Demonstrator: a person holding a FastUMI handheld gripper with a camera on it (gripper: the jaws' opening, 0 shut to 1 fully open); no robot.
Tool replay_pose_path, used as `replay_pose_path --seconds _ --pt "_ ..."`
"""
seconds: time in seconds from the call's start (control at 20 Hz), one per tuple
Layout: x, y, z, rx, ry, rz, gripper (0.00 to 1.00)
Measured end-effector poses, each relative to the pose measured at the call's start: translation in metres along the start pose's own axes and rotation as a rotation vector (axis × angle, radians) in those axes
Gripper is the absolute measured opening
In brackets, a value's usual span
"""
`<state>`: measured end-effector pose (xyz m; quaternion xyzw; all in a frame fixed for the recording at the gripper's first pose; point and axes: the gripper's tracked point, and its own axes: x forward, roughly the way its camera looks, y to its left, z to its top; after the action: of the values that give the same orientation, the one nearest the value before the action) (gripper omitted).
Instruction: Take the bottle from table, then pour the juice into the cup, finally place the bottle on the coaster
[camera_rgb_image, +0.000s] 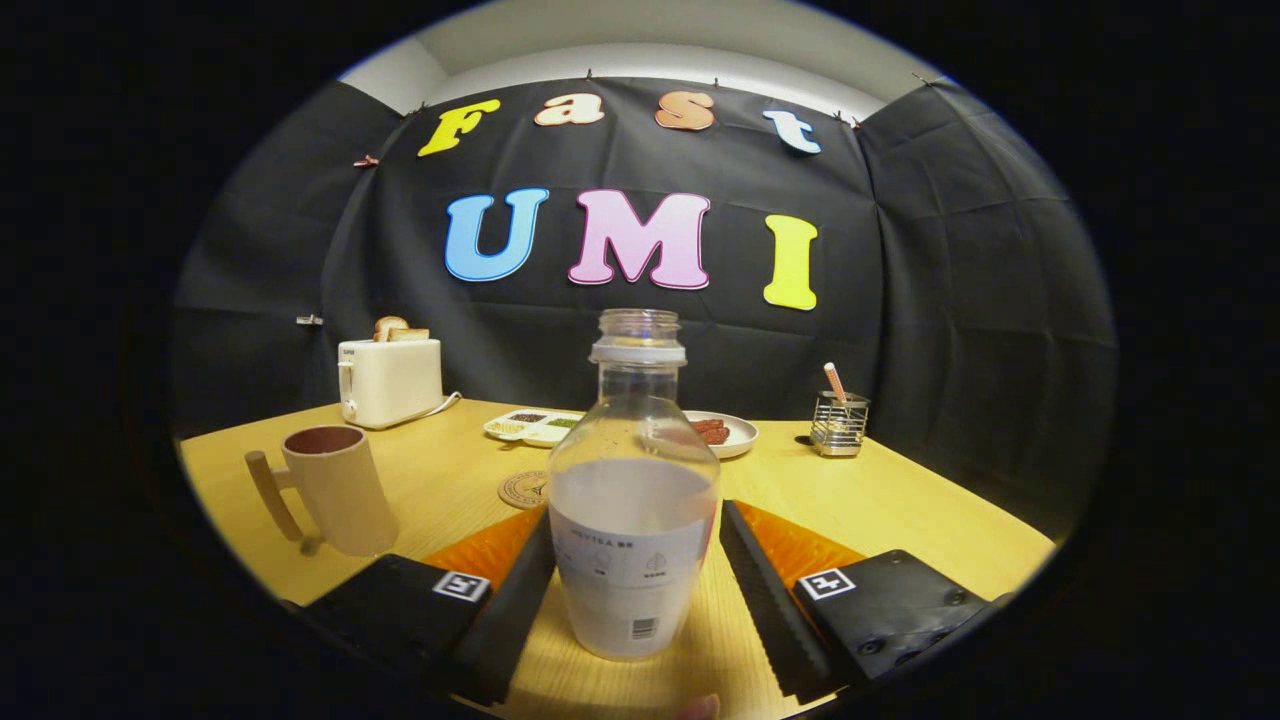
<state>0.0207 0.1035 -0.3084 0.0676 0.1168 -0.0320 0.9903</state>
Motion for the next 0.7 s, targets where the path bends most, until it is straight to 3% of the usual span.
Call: replay_pose_path --seconds 0.05,0.25,0.7 --pt "0.004 0.000 0.000 -0.007 0.002 -0.009 0.78" --pt "0.006 0.013 0.019 -0.043 0.036 -0.012 0.75" --pt "-0.001 0.036 0.111 -0.328 0.006 -0.023 0.74"
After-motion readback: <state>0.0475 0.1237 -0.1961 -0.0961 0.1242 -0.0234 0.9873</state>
